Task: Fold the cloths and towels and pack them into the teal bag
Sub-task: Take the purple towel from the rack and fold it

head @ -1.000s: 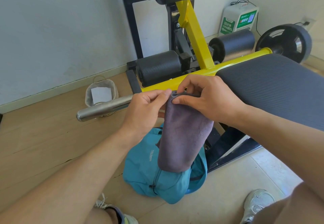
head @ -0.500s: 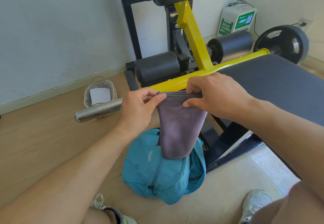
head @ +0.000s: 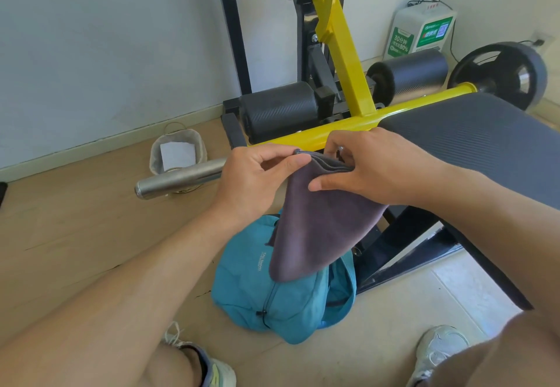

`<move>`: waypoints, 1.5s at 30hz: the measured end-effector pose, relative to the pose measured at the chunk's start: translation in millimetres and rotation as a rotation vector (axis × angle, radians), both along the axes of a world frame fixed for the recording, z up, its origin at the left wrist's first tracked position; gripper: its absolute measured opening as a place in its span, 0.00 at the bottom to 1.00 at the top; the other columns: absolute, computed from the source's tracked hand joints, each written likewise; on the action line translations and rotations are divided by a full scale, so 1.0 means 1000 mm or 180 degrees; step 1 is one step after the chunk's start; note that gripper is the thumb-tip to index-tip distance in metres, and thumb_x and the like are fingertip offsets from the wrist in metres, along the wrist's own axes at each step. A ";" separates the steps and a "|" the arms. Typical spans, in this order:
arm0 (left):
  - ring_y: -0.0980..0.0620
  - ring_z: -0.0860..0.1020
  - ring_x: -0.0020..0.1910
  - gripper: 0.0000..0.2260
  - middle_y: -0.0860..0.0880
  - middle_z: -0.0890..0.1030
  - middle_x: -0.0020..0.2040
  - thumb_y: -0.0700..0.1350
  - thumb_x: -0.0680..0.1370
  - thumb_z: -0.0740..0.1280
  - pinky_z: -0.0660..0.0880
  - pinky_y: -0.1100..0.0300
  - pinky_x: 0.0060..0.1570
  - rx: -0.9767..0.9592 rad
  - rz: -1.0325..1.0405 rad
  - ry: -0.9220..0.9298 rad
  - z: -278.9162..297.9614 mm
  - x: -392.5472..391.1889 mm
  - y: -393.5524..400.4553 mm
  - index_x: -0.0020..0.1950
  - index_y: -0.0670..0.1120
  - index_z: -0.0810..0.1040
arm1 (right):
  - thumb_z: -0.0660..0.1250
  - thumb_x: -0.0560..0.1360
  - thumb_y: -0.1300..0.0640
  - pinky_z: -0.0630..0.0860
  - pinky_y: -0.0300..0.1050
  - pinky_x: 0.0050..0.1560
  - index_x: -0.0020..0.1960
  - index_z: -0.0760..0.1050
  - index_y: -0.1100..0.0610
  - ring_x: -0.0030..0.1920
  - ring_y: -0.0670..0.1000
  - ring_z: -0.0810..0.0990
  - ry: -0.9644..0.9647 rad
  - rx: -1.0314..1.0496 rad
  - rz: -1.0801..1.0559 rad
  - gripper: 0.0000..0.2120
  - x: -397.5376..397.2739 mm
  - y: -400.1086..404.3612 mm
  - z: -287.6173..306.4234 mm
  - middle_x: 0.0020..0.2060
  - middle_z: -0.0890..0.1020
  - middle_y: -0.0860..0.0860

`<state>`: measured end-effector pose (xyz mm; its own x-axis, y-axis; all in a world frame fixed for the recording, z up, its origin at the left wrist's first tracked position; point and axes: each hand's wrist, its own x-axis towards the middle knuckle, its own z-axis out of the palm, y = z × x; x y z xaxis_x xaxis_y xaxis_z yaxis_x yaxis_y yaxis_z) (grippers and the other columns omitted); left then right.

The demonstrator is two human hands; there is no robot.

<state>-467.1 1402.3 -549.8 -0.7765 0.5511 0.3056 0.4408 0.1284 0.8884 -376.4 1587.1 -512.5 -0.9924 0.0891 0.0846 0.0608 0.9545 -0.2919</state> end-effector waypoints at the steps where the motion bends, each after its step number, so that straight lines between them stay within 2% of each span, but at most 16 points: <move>1: 0.67 0.81 0.42 0.04 0.64 0.84 0.40 0.44 0.76 0.74 0.73 0.74 0.42 0.0034 -0.0030 -0.0023 0.001 -0.001 0.000 0.50 0.51 0.86 | 0.65 0.69 0.27 0.70 0.47 0.36 0.47 0.74 0.45 0.37 0.46 0.75 -0.0080 -0.0102 0.0054 0.22 0.001 -0.001 -0.002 0.34 0.78 0.45; 3: 0.66 0.81 0.40 0.04 0.63 0.84 0.38 0.44 0.76 0.74 0.72 0.74 0.41 0.0018 -0.0110 -0.0045 0.001 -0.001 -0.001 0.50 0.50 0.86 | 0.63 0.73 0.30 0.72 0.47 0.37 0.45 0.74 0.46 0.37 0.45 0.75 -0.0127 -0.0306 0.0234 0.19 0.001 -0.004 -0.006 0.35 0.78 0.45; 6: 0.66 0.81 0.40 0.04 0.59 0.85 0.40 0.44 0.75 0.74 0.74 0.72 0.42 0.0004 -0.0187 -0.0182 0.002 0.000 -0.001 0.50 0.49 0.87 | 0.63 0.80 0.40 0.67 0.44 0.35 0.41 0.71 0.48 0.35 0.45 0.72 -0.0087 -0.0709 0.0338 0.14 0.000 -0.011 -0.011 0.34 0.76 0.46; 10: 0.64 0.81 0.38 0.01 0.58 0.85 0.39 0.46 0.76 0.75 0.75 0.69 0.42 -0.0074 -0.0042 -0.0188 0.003 -0.003 -0.003 0.45 0.52 0.86 | 0.63 0.81 0.44 0.73 0.44 0.41 0.48 0.75 0.46 0.40 0.43 0.77 0.0025 -0.0897 0.0244 0.08 -0.003 -0.015 -0.013 0.38 0.80 0.44; 13: 0.54 0.80 0.36 0.11 0.53 0.82 0.34 0.55 0.77 0.73 0.80 0.58 0.41 -0.0436 0.0548 -0.0146 0.001 -0.005 -0.007 0.41 0.49 0.82 | 0.65 0.80 0.44 0.75 0.49 0.44 0.47 0.79 0.50 0.41 0.49 0.79 0.0196 -0.1011 -0.0142 0.11 -0.005 -0.018 -0.019 0.38 0.82 0.48; 16: 0.46 0.84 0.36 0.24 0.45 0.84 0.35 0.62 0.80 0.64 0.84 0.45 0.44 -0.0843 0.0423 -0.1281 0.005 0.005 -0.005 0.42 0.42 0.82 | 0.66 0.80 0.45 0.77 0.54 0.45 0.45 0.81 0.54 0.41 0.53 0.80 0.0380 -0.1368 -0.0545 0.13 -0.005 -0.026 -0.026 0.37 0.83 0.52; 18: 0.46 0.86 0.43 0.27 0.43 0.87 0.42 0.65 0.79 0.63 0.85 0.46 0.47 -0.0769 0.0086 -0.1984 0.004 0.011 -0.003 0.48 0.42 0.85 | 0.67 0.80 0.48 0.80 0.50 0.45 0.49 0.83 0.52 0.43 0.50 0.83 0.0340 -0.1711 -0.0483 0.10 -0.003 -0.038 -0.028 0.40 0.85 0.49; 19: 0.45 0.86 0.46 0.26 0.44 0.87 0.44 0.67 0.78 0.63 0.84 0.46 0.50 -0.0707 -0.0002 -0.2066 0.002 0.012 -0.002 0.49 0.45 0.87 | 0.66 0.81 0.51 0.82 0.49 0.46 0.54 0.84 0.49 0.44 0.48 0.84 0.0229 -0.2003 -0.0367 0.08 -0.002 -0.045 -0.029 0.43 0.86 0.47; 22: 0.51 0.84 0.48 0.25 0.49 0.87 0.43 0.69 0.75 0.66 0.79 0.50 0.57 -0.0761 0.0257 -0.1596 -0.002 0.006 -0.004 0.45 0.48 0.87 | 0.62 0.83 0.59 0.86 0.50 0.42 0.69 0.77 0.48 0.47 0.49 0.87 -0.0385 -0.2980 -0.0098 0.16 0.000 -0.060 -0.028 0.54 0.85 0.45; 24: 0.54 0.82 0.44 0.21 0.49 0.87 0.42 0.63 0.79 0.66 0.75 0.56 0.50 -0.0950 0.0433 -0.1165 -0.002 0.001 -0.007 0.44 0.47 0.85 | 0.60 0.82 0.64 0.86 0.51 0.43 0.73 0.74 0.48 0.52 0.48 0.85 -0.0605 -0.3091 0.0045 0.22 0.001 -0.059 -0.029 0.62 0.82 0.45; 27: 0.48 0.80 0.48 0.17 0.46 0.85 0.46 0.57 0.83 0.62 0.74 0.52 0.49 -0.1332 0.0601 -0.0516 -0.001 -0.005 -0.009 0.48 0.47 0.84 | 0.61 0.79 0.69 0.85 0.44 0.44 0.74 0.72 0.45 0.57 0.45 0.83 -0.0707 -0.3168 0.0058 0.29 -0.002 -0.051 -0.032 0.63 0.81 0.45; 29: 0.47 0.79 0.48 0.15 0.46 0.84 0.45 0.54 0.84 0.60 0.73 0.50 0.48 -0.1565 0.0579 -0.0083 0.000 -0.010 -0.012 0.50 0.48 0.83 | 0.60 0.79 0.69 0.85 0.44 0.45 0.71 0.75 0.46 0.54 0.44 0.84 -0.0604 -0.2931 -0.0075 0.27 -0.006 -0.045 -0.038 0.59 0.82 0.44; 33: 0.48 0.79 0.43 0.12 0.51 0.81 0.38 0.57 0.82 0.63 0.76 0.46 0.44 -0.1859 0.0248 0.0581 0.000 -0.028 -0.025 0.47 0.53 0.82 | 0.69 0.77 0.57 0.80 0.46 0.58 0.65 0.78 0.47 0.54 0.42 0.80 -0.0290 -0.1569 -0.0248 0.17 -0.013 -0.026 -0.056 0.59 0.82 0.42; 36: 0.55 0.80 0.45 0.10 0.58 0.84 0.41 0.61 0.80 0.64 0.78 0.45 0.47 -0.1921 -0.0131 0.0778 -0.001 -0.038 -0.031 0.51 0.61 0.83 | 0.75 0.74 0.52 0.74 0.39 0.57 0.71 0.73 0.48 0.59 0.44 0.78 -0.0612 -0.1440 -0.0185 0.27 -0.018 -0.018 -0.065 0.66 0.78 0.44; 40: 0.57 0.80 0.49 0.08 0.62 0.82 0.46 0.60 0.78 0.63 0.77 0.47 0.49 -0.1740 -0.0505 0.1006 -0.001 -0.040 -0.031 0.49 0.67 0.82 | 0.77 0.71 0.46 0.74 0.47 0.67 0.76 0.68 0.49 0.67 0.48 0.76 -0.0738 -0.1311 -0.0011 0.37 -0.020 -0.018 -0.072 0.69 0.77 0.46; 45: 0.60 0.77 0.49 0.06 0.59 0.80 0.45 0.56 0.79 0.63 0.73 0.58 0.49 -0.1446 -0.0557 0.1198 0.002 -0.036 -0.027 0.51 0.65 0.79 | 0.76 0.72 0.44 0.77 0.50 0.60 0.66 0.76 0.53 0.59 0.52 0.80 -0.0815 -0.1121 0.0192 0.26 -0.021 -0.023 -0.075 0.60 0.82 0.49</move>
<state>-503.6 1375.6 -548.3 -0.5472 0.8001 0.2458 0.7623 0.3551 0.5411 -397.9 1564.3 -587.0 -0.9817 0.0097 -0.1901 0.1208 0.8035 -0.5829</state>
